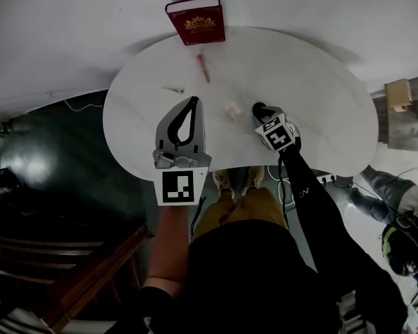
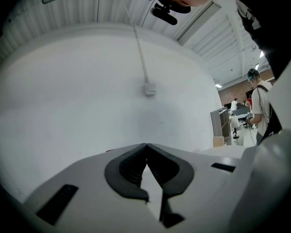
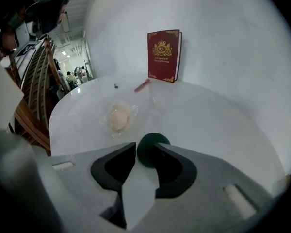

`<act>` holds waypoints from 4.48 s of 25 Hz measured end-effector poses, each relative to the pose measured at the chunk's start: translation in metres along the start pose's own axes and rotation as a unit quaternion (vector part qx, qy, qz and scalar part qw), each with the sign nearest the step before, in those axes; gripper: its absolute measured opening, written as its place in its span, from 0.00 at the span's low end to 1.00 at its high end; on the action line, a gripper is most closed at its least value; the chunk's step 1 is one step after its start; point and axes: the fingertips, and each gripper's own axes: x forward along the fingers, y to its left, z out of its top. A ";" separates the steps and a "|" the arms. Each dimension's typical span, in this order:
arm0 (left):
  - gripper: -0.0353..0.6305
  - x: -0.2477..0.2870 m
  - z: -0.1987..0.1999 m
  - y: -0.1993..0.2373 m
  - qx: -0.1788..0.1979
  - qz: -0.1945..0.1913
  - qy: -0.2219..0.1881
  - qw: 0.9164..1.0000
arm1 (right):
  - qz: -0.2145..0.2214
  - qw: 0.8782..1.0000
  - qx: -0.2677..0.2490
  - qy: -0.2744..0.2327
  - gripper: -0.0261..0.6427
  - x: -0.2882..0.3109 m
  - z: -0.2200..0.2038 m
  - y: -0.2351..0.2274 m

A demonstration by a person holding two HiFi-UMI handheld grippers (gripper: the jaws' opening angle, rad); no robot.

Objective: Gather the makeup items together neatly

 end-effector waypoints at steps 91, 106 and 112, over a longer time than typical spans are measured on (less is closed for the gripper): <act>0.06 0.013 -0.027 0.249 -0.008 0.010 -0.013 1.000 | 0.114 0.979 -0.161 0.056 0.11 0.152 0.209 0.128; 0.06 0.038 0.003 0.195 0.018 -0.029 -0.012 0.999 | -0.025 0.938 0.085 -0.334 0.11 -0.091 0.323 0.063; 0.06 0.051 0.029 0.153 0.045 -0.057 -0.040 0.997 | -0.109 0.903 0.093 -0.405 0.12 -0.178 0.309 0.034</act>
